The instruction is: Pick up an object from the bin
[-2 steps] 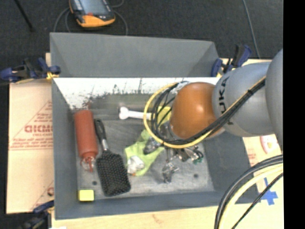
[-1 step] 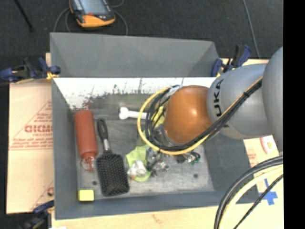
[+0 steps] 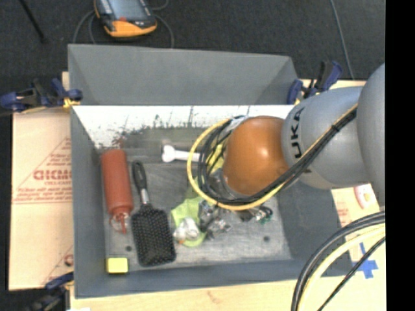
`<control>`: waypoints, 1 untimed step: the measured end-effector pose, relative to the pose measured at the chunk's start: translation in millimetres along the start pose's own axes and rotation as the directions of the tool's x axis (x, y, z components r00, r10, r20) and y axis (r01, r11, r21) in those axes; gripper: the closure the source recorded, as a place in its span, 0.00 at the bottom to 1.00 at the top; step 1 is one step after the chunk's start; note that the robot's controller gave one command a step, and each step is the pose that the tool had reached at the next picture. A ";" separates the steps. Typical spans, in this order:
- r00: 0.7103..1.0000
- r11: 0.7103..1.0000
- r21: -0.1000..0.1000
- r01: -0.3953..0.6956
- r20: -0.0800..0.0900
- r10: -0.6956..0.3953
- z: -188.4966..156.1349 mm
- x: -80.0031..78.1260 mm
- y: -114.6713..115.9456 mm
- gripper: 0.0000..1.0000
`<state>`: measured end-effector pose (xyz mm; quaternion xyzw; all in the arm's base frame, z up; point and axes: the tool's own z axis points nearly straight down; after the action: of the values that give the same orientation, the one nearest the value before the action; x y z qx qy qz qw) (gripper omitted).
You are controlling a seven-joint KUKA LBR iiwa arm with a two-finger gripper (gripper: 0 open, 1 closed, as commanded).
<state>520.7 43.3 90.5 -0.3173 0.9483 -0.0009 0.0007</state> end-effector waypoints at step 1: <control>1.000 1.000 -0.001 0.000 -0.001 0.000 -1.6 0.4 0.5 1.00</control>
Offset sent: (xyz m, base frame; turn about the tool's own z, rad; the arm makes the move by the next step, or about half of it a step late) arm 0.0291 0.0052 -0.0205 -0.2336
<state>520.1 43.5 92.1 -0.3172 0.9484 -0.0006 0.0000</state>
